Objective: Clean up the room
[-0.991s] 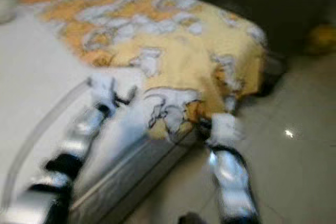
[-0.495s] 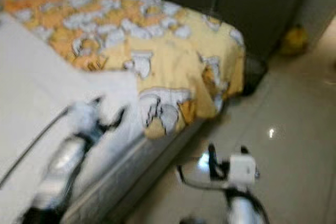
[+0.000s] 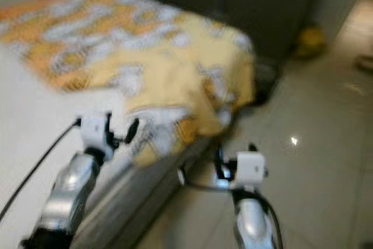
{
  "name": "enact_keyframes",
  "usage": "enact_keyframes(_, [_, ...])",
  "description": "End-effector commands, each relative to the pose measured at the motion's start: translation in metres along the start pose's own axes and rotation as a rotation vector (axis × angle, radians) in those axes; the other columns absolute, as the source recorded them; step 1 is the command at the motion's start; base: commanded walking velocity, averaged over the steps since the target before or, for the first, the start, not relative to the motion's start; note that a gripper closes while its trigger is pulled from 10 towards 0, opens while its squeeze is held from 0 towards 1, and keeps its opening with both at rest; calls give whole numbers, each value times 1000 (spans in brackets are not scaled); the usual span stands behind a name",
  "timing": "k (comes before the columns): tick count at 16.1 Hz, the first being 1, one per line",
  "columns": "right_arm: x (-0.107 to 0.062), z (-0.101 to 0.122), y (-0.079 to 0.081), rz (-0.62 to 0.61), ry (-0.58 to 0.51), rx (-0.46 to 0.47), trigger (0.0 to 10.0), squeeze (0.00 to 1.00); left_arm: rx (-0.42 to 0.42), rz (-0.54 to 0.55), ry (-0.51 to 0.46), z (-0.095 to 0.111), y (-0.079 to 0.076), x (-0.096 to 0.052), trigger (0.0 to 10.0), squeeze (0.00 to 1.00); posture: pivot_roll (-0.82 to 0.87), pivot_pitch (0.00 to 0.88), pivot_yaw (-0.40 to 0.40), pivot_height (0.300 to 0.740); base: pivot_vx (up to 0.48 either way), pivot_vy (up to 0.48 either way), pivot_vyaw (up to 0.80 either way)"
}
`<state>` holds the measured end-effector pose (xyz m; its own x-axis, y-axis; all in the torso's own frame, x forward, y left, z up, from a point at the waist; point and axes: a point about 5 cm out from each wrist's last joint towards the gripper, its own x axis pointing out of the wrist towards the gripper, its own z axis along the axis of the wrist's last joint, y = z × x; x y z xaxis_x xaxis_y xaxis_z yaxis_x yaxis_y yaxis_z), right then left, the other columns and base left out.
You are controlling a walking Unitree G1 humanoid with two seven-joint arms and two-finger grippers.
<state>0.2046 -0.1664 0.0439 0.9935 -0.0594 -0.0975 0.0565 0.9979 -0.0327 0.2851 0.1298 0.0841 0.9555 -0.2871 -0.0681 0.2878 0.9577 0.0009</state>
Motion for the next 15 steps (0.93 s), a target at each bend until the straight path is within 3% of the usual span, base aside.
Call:
enact_keyframes(1, [2,-1,-1,0,14,-3,10000,0,23,30,-4,2,5,-1,10000,0,-60,0,42,719,379,-292,0])
enact_keyframes(5, [3,-3,2,28,29,-5,10000,0,32,82,32,-3,14,3,10000,0,-68,0,41,719,385,-282,0])
enact_keyframes(8, [5,0,6,75,14,-21,10000,0,9,153,87,-7,24,15,10000,0,-76,0,37,719,460,0,0])
enact_keyframes(10, [3,0,8,103,22,-29,10000,0,38,141,114,-8,22,24,10000,0,-77,0,39,731,480,0,513])
enact_keyframes(15, [-3,-9,12,130,70,-12,10000,0,18,151,113,-1,19,41,10000,0,-87,0,53,740,480,0,426])
